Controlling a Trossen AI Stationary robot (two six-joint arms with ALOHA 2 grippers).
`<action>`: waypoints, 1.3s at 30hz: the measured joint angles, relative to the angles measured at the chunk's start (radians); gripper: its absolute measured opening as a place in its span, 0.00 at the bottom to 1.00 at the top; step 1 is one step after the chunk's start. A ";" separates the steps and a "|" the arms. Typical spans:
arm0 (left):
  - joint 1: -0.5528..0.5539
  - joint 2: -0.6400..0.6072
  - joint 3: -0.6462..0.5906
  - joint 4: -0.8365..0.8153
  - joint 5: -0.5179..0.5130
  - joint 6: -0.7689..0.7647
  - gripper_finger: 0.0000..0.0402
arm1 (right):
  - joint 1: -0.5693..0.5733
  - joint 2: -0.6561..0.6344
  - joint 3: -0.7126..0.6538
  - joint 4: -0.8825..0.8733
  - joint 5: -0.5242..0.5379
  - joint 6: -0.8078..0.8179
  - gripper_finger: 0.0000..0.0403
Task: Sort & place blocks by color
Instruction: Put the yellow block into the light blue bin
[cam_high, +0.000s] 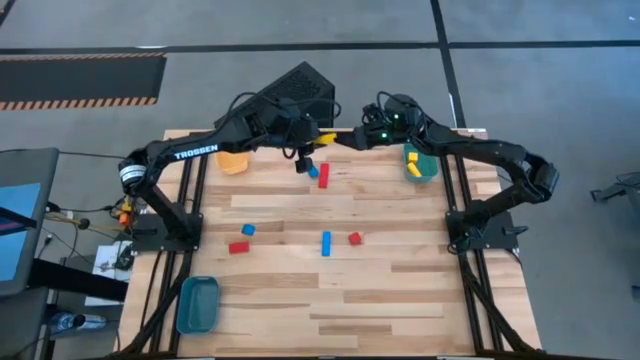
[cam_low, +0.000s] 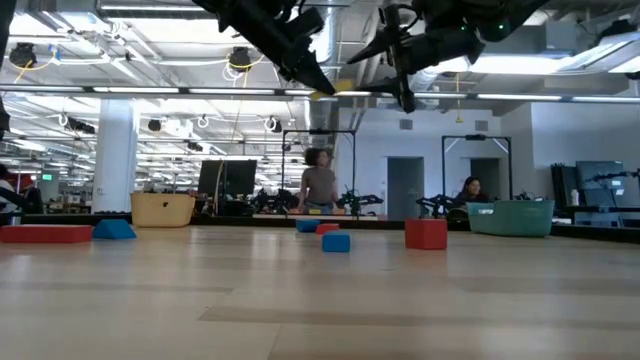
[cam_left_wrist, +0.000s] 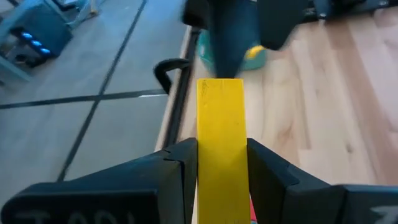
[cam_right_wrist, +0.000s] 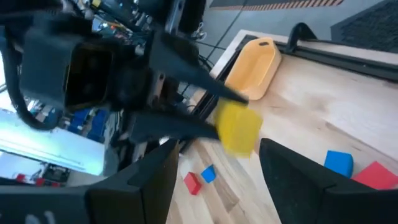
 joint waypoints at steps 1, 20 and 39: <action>-0.001 0.001 0.000 0.006 0.009 0.000 0.22 | 0.000 0.000 0.002 0.001 0.005 0.000 0.62; -0.027 0.005 0.000 0.095 0.010 -0.004 0.22 | 0.006 -0.002 0.002 -0.017 0.010 0.001 0.26; -0.045 0.005 0.000 0.087 -0.057 -0.129 0.25 | 0.000 -0.005 0.003 -0.048 0.059 -0.020 0.13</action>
